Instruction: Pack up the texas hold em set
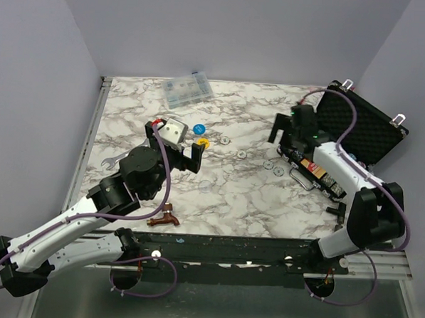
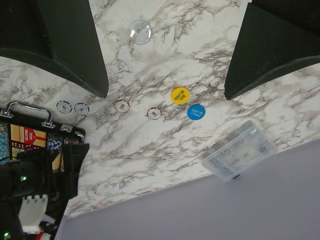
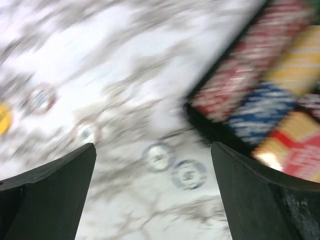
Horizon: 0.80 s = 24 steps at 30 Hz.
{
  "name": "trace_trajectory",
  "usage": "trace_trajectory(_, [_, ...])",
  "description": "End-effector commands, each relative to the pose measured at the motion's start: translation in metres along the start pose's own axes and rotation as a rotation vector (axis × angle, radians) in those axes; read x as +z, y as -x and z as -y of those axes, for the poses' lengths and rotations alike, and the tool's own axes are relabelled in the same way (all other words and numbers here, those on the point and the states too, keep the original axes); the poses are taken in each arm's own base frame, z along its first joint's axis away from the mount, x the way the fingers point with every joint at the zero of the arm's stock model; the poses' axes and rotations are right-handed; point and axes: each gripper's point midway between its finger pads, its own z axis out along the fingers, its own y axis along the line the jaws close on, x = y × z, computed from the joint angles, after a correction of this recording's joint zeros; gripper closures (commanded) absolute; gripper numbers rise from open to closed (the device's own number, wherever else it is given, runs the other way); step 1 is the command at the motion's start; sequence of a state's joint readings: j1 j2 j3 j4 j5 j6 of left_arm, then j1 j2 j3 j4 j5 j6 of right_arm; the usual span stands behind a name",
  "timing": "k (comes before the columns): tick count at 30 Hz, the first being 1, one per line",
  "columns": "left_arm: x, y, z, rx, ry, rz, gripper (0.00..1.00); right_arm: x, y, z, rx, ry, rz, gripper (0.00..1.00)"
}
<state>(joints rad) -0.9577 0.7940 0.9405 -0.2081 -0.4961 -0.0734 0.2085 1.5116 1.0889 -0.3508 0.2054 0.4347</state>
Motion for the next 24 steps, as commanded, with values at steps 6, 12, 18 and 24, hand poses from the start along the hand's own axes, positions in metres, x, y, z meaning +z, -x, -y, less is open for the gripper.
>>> trace_trajectory(6, [-0.024, 0.027, -0.053, -0.081, 0.245, 0.15, 0.01, -0.041, -0.144, -0.194, -0.418, 0.489, -0.205, 0.0])
trace_trajectory(12, [-0.044, 0.036, -0.084, -0.103, 0.378, 0.258, 0.01, -0.056, -0.218, -0.235, -0.555, 0.616, -0.308, 0.0])
trace_trajectory(18, [-0.04, 0.035, -0.08, -0.08, 0.364, 0.241, 0.01, -0.056, -0.243, -0.237, -0.658, 0.588, -0.317, 0.0])
trace_trajectory(24, [-0.037, 0.034, -0.076, -0.077, 0.346, 0.227, 0.01, -0.047, -0.253, -0.244, -0.732, 0.511, -0.294, 0.04])
